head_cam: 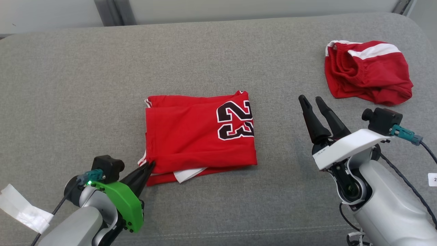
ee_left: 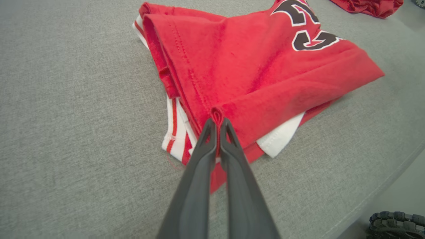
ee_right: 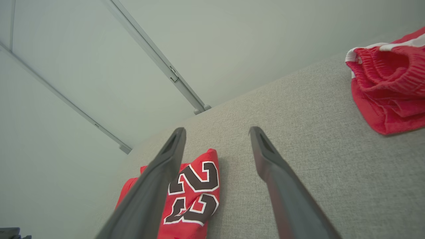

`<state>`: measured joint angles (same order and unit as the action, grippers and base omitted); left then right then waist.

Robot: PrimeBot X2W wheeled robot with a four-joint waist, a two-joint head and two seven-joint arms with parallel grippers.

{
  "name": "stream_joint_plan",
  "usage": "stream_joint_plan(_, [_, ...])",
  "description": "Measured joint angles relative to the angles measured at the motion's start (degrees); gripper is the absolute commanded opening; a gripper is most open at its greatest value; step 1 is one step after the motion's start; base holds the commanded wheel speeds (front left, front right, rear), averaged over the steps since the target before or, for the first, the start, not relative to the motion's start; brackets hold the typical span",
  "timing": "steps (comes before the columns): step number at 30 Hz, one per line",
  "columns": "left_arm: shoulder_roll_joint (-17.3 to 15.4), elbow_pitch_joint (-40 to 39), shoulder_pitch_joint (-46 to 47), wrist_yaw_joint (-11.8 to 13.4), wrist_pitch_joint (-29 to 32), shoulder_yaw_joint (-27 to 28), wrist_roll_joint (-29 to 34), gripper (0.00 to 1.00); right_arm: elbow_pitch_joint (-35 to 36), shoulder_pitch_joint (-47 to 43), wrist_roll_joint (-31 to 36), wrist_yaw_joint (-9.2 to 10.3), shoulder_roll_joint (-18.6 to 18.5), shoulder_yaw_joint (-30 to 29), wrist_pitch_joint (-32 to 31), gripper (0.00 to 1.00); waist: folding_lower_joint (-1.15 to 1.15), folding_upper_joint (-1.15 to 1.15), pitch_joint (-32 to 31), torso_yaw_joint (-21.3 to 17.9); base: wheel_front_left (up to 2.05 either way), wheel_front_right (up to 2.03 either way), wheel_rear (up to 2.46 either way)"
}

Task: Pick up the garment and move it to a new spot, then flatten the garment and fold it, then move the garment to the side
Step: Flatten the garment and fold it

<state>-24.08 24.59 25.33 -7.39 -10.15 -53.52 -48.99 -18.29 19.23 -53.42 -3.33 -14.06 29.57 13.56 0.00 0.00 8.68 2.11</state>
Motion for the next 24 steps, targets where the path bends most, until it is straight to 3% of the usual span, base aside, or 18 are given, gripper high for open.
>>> stream_joint_plan(1, [0.00,0.38,0.02,0.00,0.00,0.01,-0.20,1.00,0.02,0.00,0.00,0.00,0.00,0.01,-0.01,1.00,0.00,0.00,0.05,0.00,0.00,0.00,0.00])
stream_joint_plan(17, [0.14,0.99,0.49,0.13,-3.37,5.14,-1.26,1.00,0.24,-0.03,-0.01,0.44,-0.33,-0.01,-0.33,1.00,0.00,0.00,-0.23,0.36,0.00,0.00,0.00])
stream_joint_plan(24, [2.46,-0.36,0.46,3.28,-4.10,9.55,-2.88,1.00,-0.27,-0.73,-0.01,0.94,-0.42,0.08,-0.51,1.00,0.00,0.00,-0.73,0.98,0.00,0.00,0.00])
